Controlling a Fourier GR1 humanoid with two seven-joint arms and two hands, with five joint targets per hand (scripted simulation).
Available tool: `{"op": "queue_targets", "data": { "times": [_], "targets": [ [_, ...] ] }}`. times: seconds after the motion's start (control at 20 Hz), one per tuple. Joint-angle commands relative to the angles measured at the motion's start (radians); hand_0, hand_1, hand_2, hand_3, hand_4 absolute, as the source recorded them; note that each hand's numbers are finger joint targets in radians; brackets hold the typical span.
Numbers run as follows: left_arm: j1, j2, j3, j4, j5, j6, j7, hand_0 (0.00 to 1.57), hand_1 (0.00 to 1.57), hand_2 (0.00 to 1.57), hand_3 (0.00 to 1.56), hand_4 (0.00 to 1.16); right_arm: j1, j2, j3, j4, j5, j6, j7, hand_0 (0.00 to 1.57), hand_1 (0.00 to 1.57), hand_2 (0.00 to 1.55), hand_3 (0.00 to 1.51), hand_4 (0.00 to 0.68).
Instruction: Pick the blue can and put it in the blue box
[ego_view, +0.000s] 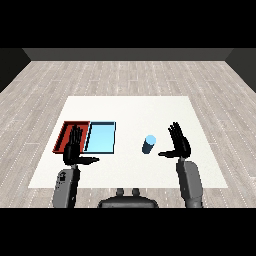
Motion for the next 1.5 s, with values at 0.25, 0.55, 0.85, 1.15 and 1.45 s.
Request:
{"op": "queue_targets", "data": {
  "times": [0.25,0.55,0.85,1.15,1.45],
  "targets": [
    [-0.016,-0.035,-0.023,0.019,-0.013,0.016,-0.025,0.00,0.00,0.00,0.00,0.00,-0.106,0.041,-0.012,0.032,-0.046,-0.085,0.095,0.00,0.00,0.00,0.00,0.000],
    [0.031,-0.013,-0.007,-0.060,0.003,0.005,0.019,0.00,0.00,0.00,0.00,0.00,-0.095,0.067,0.002,0.192,-0.045,-0.050,-0.030,0.00,0.00,0.00,0.00,0.000],
    [-0.025,0.015,0.041,0.022,0.032,-0.017,-0.003,0.00,0.00,0.00,0.00,0.00,-0.054,0.091,0.031,0.252,-0.040,-0.038,-0.103,0.00,0.00,0.00,0.00,0.000],
    [0.009,-0.020,-0.008,-0.001,-0.011,0.003,-0.024,0.00,0.00,0.00,0.00,0.00,-0.124,0.068,0.021,0.337,-0.077,-0.032,-0.100,0.00,0.00,0.00,0.00,0.000],
    [0.046,-0.004,0.016,-0.093,0.033,-0.001,0.052,0.00,0.00,0.00,0.00,0.00,-0.086,0.112,0.150,0.367,-0.066,-0.109,-0.179,0.00,0.00,0.00,0.00,0.000]
  ]
}}
